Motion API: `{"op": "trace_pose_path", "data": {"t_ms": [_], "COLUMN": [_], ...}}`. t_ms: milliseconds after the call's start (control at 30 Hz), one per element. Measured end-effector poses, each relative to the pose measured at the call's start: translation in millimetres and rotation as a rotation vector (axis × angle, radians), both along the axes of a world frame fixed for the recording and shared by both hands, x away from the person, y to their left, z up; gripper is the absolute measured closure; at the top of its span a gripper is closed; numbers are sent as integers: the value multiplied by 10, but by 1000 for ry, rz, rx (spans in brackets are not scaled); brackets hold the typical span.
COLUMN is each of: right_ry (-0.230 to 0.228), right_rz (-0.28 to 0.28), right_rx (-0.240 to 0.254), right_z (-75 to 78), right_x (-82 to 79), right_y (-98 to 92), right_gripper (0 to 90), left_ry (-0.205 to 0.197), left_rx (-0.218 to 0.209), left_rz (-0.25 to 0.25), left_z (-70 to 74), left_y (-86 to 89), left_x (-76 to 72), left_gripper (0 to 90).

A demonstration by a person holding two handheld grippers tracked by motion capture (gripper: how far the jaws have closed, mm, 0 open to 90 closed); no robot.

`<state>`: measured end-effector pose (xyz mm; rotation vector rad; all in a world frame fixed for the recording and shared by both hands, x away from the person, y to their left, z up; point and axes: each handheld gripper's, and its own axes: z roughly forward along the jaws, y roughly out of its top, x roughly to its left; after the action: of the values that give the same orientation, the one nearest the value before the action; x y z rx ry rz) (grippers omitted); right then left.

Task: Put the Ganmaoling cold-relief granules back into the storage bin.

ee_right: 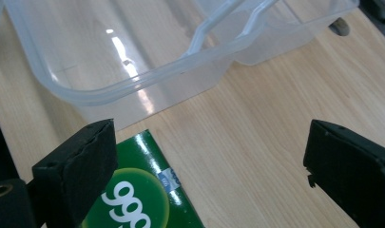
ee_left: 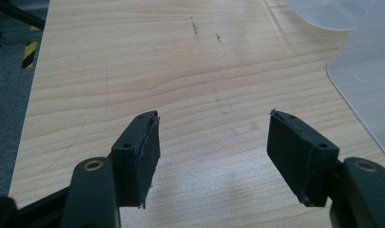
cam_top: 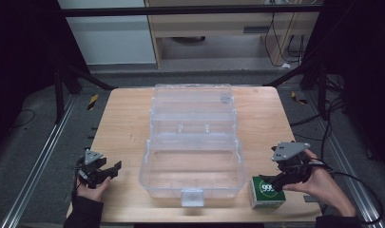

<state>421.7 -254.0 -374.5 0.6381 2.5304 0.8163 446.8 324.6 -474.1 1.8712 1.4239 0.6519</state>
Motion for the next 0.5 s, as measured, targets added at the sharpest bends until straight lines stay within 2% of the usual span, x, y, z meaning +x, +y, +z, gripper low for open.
{"op": "trace_pose_path", "data": {"t_ms": [167,233,500], "right_ry": [26,50,87], "right_rz": [43,70,117], "right_rx": [-32,-45,-107], "right_z": [-35,-50,-114], "right_x": [-23,-35,-55], "right_y": [41,56,73], "right_gripper": [43,43,33], "left_ry": [0,0,3], "left_rx": [1,3,5], "left_rz": [-2,-3,-5], "left_z": [-1,-1,-4], "left_y": [-2,-3,-2], "left_x": [1,1,3], "left_gripper": [347,347,345]}}
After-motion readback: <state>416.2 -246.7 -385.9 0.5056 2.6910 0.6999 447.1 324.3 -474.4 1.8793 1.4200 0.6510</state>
